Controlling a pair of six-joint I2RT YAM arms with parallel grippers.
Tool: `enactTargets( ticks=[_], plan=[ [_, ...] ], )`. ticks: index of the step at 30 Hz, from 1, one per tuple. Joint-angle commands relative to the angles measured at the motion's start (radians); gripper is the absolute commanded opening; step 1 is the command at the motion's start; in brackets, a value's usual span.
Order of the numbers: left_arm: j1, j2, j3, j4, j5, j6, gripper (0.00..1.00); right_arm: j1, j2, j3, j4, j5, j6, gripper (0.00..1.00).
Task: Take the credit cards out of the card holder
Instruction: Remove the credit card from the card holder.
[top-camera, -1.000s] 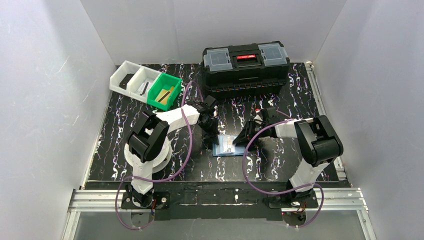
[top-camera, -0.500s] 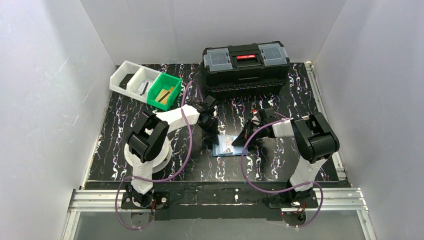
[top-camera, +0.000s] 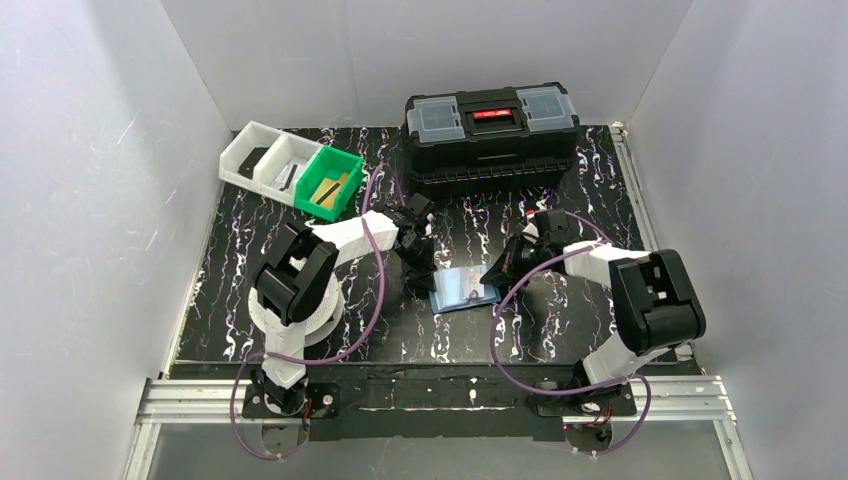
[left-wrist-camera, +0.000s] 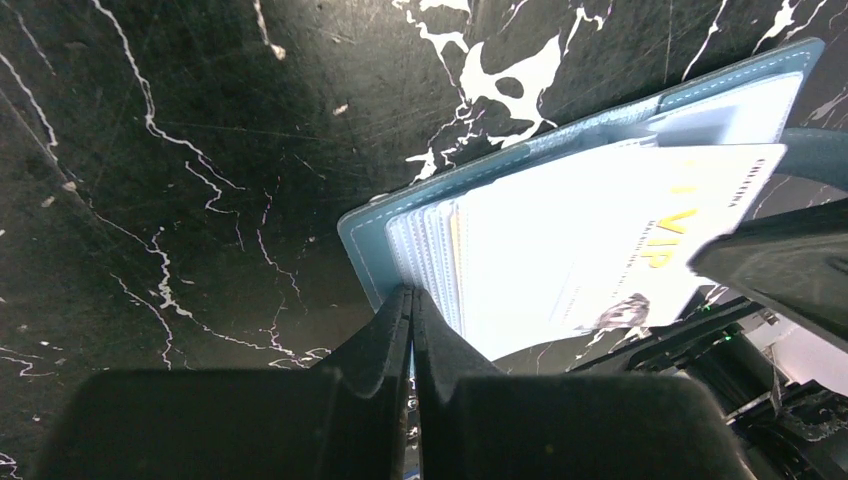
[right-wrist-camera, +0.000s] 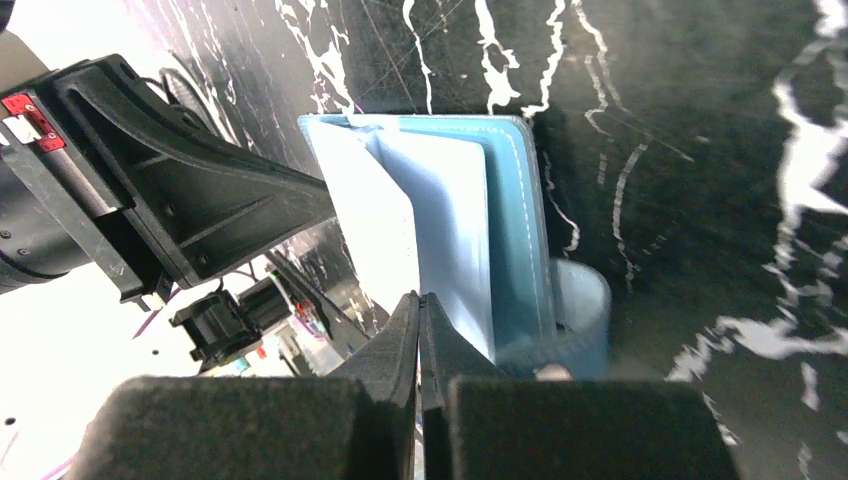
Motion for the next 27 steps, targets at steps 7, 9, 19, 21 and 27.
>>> enactTargets(
  ticks=[7, 9, 19, 21, 27],
  plan=[
    [-0.005, 0.033, -0.036, -0.097, -0.091, 0.045, 0.0, -0.018, -0.111, 0.004, -0.136, 0.096, -0.074, 0.01],
    [-0.005, 0.023, -0.028, -0.101, -0.095, 0.051, 0.0, -0.018, -0.13, 0.006, -0.15, 0.104, -0.074, 0.01],
    [0.019, -0.125, 0.073, -0.176, -0.082, 0.097, 0.35, -0.019, -0.23, 0.097, -0.257, 0.077, -0.069, 0.01],
    [0.038, -0.175, 0.075, -0.158, -0.031, 0.096, 0.45, -0.019, -0.243, 0.122, -0.269, 0.053, -0.059, 0.01],
    [0.137, -0.346, -0.017, 0.084, 0.277, -0.008, 0.73, -0.019, -0.258, 0.204, -0.243, -0.079, 0.013, 0.01]
  ],
)
